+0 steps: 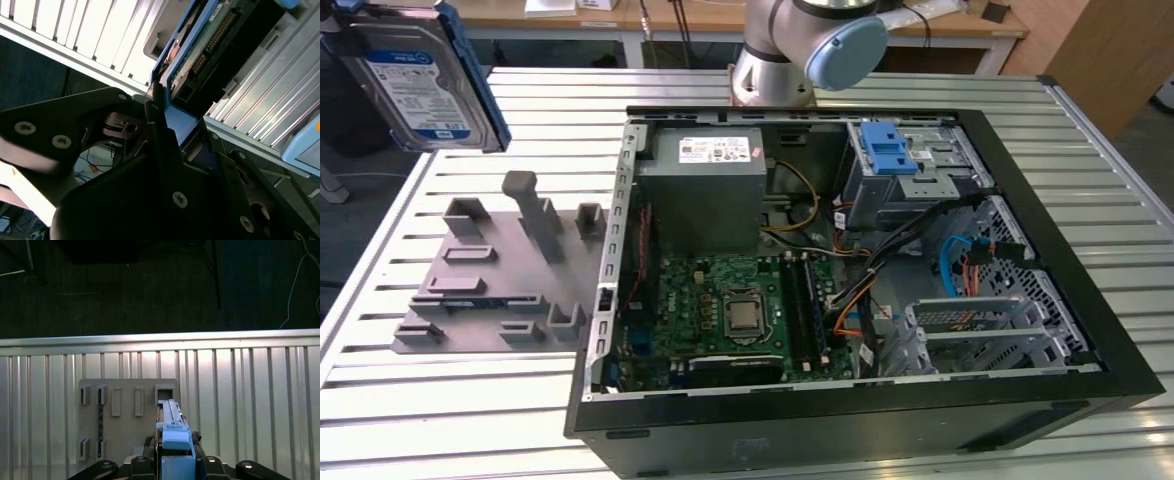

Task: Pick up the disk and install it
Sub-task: 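Pick up the disk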

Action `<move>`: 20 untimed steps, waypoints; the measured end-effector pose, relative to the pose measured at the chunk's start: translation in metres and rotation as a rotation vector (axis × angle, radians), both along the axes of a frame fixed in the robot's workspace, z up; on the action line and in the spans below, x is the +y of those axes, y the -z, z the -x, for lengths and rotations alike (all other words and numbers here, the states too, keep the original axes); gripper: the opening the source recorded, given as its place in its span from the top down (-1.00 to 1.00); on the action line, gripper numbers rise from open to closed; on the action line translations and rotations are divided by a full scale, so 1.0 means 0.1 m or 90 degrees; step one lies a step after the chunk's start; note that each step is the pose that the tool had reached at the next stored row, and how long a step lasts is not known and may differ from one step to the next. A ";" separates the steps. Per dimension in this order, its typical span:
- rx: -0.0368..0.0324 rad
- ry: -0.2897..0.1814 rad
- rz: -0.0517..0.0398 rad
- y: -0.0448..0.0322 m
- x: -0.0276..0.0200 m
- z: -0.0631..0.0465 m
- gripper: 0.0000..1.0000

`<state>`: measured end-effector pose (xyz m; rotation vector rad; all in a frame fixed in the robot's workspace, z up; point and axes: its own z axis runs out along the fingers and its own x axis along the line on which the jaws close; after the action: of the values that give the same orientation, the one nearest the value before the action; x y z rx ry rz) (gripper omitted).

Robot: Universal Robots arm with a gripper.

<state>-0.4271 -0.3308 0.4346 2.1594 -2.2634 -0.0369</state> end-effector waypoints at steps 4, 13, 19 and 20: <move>0.0000 0.000 0.0000 -0.105 0.000 0.00 0.27; 0.0000 0.000 0.0000 -0.324 0.000 0.00 0.27; -0.0001 0.000 0.0000 -0.450 0.000 0.00 0.27; 0.0000 0.000 0.0000 -0.475 0.000 0.00 0.27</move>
<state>-0.4271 -0.3308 0.4821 2.1594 -2.2633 -0.0369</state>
